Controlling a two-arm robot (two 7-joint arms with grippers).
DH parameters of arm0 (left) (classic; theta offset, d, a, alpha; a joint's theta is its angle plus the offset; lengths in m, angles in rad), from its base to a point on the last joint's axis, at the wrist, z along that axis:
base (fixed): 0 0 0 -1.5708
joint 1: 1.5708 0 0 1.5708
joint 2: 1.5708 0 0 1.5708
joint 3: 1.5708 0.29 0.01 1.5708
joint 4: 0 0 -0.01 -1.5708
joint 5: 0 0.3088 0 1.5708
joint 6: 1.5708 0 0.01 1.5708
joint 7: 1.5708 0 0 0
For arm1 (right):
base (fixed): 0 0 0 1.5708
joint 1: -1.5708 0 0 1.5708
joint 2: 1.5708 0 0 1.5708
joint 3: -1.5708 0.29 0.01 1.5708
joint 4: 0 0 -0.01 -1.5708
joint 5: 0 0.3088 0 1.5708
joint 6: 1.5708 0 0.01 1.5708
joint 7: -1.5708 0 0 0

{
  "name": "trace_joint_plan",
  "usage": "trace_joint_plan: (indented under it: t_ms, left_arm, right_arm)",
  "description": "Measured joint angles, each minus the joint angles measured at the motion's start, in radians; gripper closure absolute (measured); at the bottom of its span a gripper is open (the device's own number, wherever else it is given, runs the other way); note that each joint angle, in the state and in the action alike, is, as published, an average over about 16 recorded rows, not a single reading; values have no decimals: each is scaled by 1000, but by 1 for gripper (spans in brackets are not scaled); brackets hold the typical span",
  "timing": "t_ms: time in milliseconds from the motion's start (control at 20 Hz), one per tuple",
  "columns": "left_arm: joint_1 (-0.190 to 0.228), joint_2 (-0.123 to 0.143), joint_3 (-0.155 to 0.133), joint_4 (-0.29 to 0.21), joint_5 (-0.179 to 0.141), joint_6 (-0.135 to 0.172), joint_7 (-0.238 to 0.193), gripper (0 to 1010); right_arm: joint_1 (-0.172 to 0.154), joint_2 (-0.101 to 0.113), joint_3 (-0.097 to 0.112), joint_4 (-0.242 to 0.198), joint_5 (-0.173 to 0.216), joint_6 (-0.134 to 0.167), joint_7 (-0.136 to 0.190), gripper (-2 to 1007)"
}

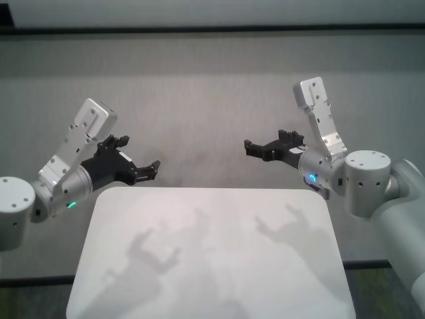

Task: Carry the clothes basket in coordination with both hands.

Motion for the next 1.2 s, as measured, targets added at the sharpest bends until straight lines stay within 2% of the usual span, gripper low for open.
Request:
trace_joint_plan:
  t_ms: [300,1200]
  left_arm:
    - [-4,-4,4,11,-5,-11,-10,8]
    - [-5,1,4,-1,2,-3,-1,8]
  right_arm:
    - [6,-2,0,10,-1,-2,11,0]
    - [3,0,1,2,-1,-4,0,0]
